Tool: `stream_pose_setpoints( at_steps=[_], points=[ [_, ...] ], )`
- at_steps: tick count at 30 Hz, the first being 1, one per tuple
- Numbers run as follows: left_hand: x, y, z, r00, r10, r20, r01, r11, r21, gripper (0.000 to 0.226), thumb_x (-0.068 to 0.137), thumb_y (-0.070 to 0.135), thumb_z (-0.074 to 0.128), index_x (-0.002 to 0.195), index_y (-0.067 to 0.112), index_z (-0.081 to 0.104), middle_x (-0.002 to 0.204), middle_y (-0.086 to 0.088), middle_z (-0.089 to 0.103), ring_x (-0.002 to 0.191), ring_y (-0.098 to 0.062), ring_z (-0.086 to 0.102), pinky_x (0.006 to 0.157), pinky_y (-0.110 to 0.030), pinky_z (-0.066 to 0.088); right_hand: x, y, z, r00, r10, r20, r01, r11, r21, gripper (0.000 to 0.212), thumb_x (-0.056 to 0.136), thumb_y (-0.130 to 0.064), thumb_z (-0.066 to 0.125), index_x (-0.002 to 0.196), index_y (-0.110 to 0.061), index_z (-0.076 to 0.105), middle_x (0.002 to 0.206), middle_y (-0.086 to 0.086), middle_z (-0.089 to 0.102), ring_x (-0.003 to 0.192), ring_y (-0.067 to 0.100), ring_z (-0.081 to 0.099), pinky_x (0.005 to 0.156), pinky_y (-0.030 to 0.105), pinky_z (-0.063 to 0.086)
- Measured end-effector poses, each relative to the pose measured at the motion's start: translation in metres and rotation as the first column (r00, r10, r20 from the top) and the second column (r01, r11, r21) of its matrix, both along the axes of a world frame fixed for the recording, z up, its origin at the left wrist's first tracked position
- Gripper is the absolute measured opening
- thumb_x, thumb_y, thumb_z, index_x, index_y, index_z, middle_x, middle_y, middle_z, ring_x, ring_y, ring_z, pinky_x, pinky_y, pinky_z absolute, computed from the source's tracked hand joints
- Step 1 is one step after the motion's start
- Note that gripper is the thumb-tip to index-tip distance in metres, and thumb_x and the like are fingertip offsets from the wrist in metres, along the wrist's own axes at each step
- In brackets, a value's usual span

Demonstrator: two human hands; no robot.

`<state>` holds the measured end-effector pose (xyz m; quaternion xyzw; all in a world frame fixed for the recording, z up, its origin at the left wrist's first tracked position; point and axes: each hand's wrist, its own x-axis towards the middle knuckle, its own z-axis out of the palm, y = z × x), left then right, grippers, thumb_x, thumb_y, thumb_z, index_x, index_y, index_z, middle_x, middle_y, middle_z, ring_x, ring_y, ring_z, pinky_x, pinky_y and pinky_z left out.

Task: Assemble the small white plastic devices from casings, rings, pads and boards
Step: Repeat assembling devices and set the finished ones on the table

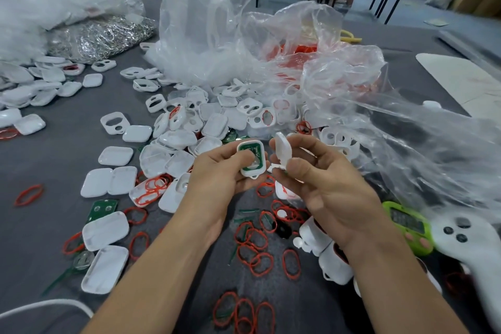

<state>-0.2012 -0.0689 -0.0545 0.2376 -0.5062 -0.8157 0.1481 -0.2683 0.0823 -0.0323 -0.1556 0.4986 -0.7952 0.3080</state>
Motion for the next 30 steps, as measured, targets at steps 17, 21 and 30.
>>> stream_pose_setpoints(
  at_steps=[17, 21, 30],
  points=[
    [-0.001, 0.003, -0.001, 1.0, -0.025, -0.019, 0.025, 1.0, -0.007, 0.03, 0.095, -0.008, 0.055, 0.1, 0.008, 0.079, 0.1, -0.014, 0.079, 0.089, -0.021, 0.077, 0.073, -0.033, 0.063, 0.002, -0.006, -0.016, 0.781, -0.103, -0.616, 0.359, 0.881, 0.308, 0.042, 0.074, -0.007, 0.082, 0.11, -0.029, 0.079, 0.104, -0.011, 0.079, 0.101, 0.01, 0.075, 0.091, 0.035, 0.06],
    [0.0, 0.003, -0.002, 0.999, -0.04, -0.032, 0.042, 0.997, 0.059, 0.031, 0.101, 0.003, 0.051, 0.095, 0.011, 0.081, 0.097, -0.013, 0.079, 0.082, -0.019, 0.077, 0.072, -0.034, 0.064, 0.005, -0.007, -0.016, 0.793, -0.152, -0.59, 0.415, 0.844, 0.34, 0.035, 0.074, -0.009, 0.085, 0.104, -0.028, 0.08, 0.096, -0.013, 0.08, 0.094, 0.007, 0.076, 0.089, 0.035, 0.061],
    [-0.001, 0.001, -0.003, 0.994, -0.09, -0.069, 0.103, 0.97, 0.22, 0.033, 0.103, 0.005, 0.042, 0.114, 0.003, 0.073, 0.11, -0.017, 0.077, 0.095, -0.025, 0.076, 0.07, -0.033, 0.062, 0.016, -0.013, -0.013, 0.738, -0.207, -0.642, 0.515, 0.788, 0.337, 0.035, 0.071, -0.014, 0.09, 0.096, -0.036, 0.079, 0.088, -0.02, 0.078, 0.084, 0.002, 0.076, 0.081, 0.029, 0.063]
  ],
)
